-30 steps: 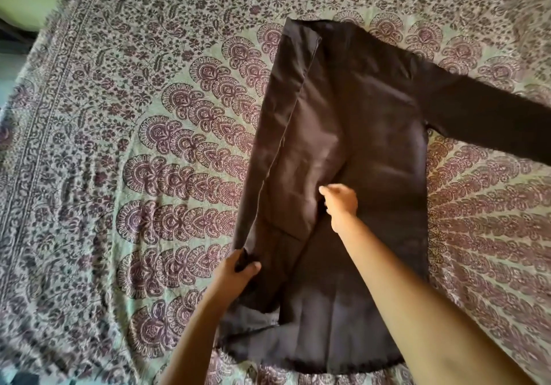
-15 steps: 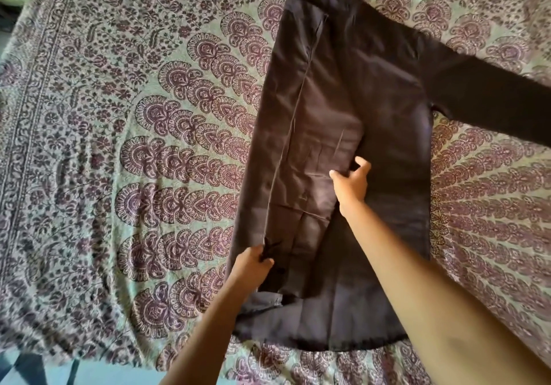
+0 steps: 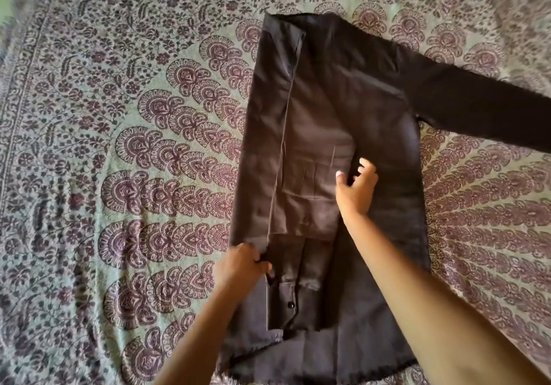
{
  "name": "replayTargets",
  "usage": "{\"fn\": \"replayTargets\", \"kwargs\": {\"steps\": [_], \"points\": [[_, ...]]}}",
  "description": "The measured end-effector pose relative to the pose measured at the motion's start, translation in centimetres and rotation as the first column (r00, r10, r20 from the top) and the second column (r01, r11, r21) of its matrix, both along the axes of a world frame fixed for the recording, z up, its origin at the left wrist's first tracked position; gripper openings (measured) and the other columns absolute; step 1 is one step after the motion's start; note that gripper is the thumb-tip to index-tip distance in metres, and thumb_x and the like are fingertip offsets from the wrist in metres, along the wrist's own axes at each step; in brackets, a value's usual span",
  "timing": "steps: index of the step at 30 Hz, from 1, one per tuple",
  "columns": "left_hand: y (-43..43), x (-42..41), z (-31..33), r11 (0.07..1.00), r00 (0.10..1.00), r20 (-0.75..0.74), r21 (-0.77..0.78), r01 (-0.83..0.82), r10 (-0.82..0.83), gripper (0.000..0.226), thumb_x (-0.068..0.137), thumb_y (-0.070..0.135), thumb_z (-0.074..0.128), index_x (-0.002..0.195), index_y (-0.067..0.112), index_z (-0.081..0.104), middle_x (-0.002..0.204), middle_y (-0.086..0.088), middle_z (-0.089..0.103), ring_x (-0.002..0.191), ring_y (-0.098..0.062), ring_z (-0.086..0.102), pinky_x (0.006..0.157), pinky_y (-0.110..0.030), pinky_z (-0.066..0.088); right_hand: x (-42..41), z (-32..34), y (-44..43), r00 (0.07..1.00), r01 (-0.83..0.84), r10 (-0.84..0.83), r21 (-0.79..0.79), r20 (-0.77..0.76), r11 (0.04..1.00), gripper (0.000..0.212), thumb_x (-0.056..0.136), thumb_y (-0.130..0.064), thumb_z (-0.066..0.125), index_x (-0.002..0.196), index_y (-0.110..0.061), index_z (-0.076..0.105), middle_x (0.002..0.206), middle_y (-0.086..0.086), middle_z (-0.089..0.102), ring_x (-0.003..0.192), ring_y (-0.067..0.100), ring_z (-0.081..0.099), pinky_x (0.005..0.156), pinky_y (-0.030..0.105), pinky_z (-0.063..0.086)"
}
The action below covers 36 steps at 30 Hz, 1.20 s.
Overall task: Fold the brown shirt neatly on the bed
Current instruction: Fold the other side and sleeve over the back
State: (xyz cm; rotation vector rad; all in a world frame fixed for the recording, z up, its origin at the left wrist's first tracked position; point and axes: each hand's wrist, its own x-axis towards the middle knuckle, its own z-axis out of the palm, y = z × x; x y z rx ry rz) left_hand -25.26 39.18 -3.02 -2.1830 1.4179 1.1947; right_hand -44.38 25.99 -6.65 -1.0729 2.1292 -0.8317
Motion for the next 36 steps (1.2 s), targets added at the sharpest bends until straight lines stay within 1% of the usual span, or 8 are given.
{"fn": "replayTargets", "kwargs": {"steps": [4, 8, 13, 16, 18, 22, 29, 36], "points": [[-6.9, 0.9, 0.4, 0.974, 0.988, -0.105, -0.185, -0.129, 0.111, 0.020, 0.079, 0.033, 0.067, 0.095, 0.023, 0.063, 0.102, -0.007, 0.068, 0.094, -0.029, 0.063, 0.080, -0.035, 0.052, 0.6, 1.0, -2.9, 0.983, -0.116, 0.100, -0.100, -0.157, 0.988, 0.045, 0.088, -0.016, 0.056, 0.130, -0.004, 0.045, 0.130, 0.017, 0.047, 0.118, 0.034, 0.048, 0.096, 0.042, 0.037], [-14.9, -0.1, 0.7, 0.917, 0.972, -0.227, -0.373, -0.140, 0.057, 0.014, 0.084, 0.021, 0.062, 0.097, 0.020, 0.066, 0.101, -0.009, 0.070, 0.095, -0.029, 0.064, 0.077, -0.031, 0.048, 1.5, 1.3, -6.0, 0.892, -0.385, 0.313, -0.187, -0.326, 0.904, 0.048, 0.088, -0.025, 0.047, 0.128, 0.001, 0.048, 0.128, 0.019, 0.054, 0.117, 0.035, 0.052, 0.097, 0.043, 0.041], [-23.5, -2.1, 0.2, 0.757, 0.964, -0.247, -0.648, -0.089, -0.098, 0.023, 0.090, 0.018, 0.052, 0.110, 0.020, 0.064, 0.108, -0.004, 0.068, 0.098, -0.026, 0.063, 0.081, -0.034, 0.048, 3.0, -0.1, -9.3, 0.657, -0.643, 0.588, 0.055, -0.473, 0.763, 0.058, 0.093, -0.036, 0.028, 0.145, -0.009, 0.026, 0.152, 0.012, 0.025, 0.142, 0.025, 0.020, 0.116, 0.043, 0.017], [-29.4, -2.7, -1.1, 0.647, 0.957, -0.125, -0.758, 0.077, -0.260, 0.036, 0.094, 0.020, 0.044, 0.129, 0.017, 0.052, 0.132, -0.007, 0.055, 0.122, -0.023, 0.050, 0.098, -0.033, 0.036, 3.9, -1.4, -12.1, 0.602, -0.671, 0.610, 0.088, -0.515, 0.736, 0.061, 0.092, -0.039, 0.019, 0.145, -0.009, 0.024, 0.154, 0.011, 0.020, 0.143, 0.024, 0.016, 0.115, 0.040, 0.009], [-33.0, -2.8, -2.2, 0.650, 0.945, -0.048, -0.738, 0.184, -0.322, 0.048, 0.097, 0.028, 0.039, 0.143, 0.016, 0.034, 0.151, -0.004, 0.031, 0.141, -0.018, 0.024, 0.113, -0.036, 0.016, 4.2, -2.1, -14.0, 0.591, -0.674, 0.600, 0.080, -0.539, 0.735, 0.065, 0.089, -0.041, 0.015, 0.144, -0.007, 0.026, 0.152, 0.012, 0.023, 0.142, 0.025, 0.019, 0.115, 0.040, 0.010], [-39.1, -1.9, -5.1, 0.635, 0.860, 0.182, -0.605, 0.480, -0.476, 0.060, 0.099, 0.042, 0.028, 0.150, 0.018, 0.006, 0.158, 0.002, 0.000, 0.145, -0.013, -0.004, 0.115, -0.039, -0.006, 5.2, -3.7, -17.1, 0.555, -0.684, 0.610, 0.106, -0.566, 0.722, 0.064, 0.092, -0.043, 0.015, 0.145, -0.009, 0.024, 0.153, 0.010, 0.022, 0.142, 0.023, 0.018, 0.116, 0.039, 0.009], [-43.0, 1.1, -9.8, 0.473, 0.780, 0.395, -0.631, 0.615, -0.486, 0.061, 0.095, 0.050, 0.025, 0.149, 0.025, 0.013, 0.157, 0.003, 0.013, 0.145, -0.016, 0.007, 0.115, -0.045, 0.001, 5.7, -6.7, -20.0, 0.512, -0.685, 0.600, 0.129, -0.615, 0.717, 0.062, 0.092, -0.044, 0.024, 0.146, -0.014, 0.022, 0.155, 0.008, 0.018, 0.143, 0.021, 0.016, 0.115, 0.040, 0.007], [-42.6, 0.7, -8.9, 0.537, 0.806, 0.339, -0.612, 0.581, -0.485, 0.061, 0.097, 0.047, 0.028, 0.149, 0.021, 0.010, 0.158, 0.002, 0.007, 0.145, -0.015, 0.004, 0.115, -0.044, -0.003, 5.5, -6.1, -20.4, 0.530, -0.732, 0.672, 0.121, -0.516, 0.670, 0.062, 0.092, -0.043, 0.016, 0.146, -0.014, 0.023, 0.155, 0.007, 0.017, 0.143, 0.019, 0.015, 0.114, 0.034, 0.000]]}}
